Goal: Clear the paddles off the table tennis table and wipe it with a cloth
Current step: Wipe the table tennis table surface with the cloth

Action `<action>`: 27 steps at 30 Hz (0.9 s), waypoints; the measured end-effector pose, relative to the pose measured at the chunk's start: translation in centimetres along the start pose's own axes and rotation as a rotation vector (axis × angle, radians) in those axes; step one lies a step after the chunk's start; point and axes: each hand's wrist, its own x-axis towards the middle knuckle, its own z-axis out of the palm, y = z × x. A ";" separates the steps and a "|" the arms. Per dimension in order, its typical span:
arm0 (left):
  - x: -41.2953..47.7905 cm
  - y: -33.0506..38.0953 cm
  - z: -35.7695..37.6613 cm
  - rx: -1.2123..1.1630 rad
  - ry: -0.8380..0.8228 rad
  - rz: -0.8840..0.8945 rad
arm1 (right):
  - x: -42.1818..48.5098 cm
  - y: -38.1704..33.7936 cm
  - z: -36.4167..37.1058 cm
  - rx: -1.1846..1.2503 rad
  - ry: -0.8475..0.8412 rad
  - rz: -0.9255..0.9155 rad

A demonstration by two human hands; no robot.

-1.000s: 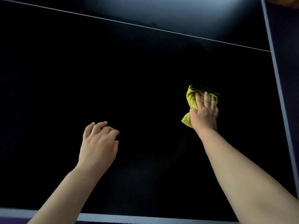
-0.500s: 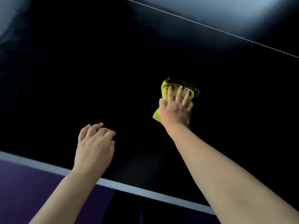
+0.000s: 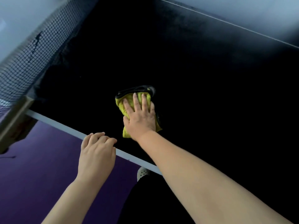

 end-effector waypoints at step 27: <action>-1.9 34.1 3.5 -0.030 0.006 0.434 | -23.2 45.5 1.3 0.157 0.069 0.550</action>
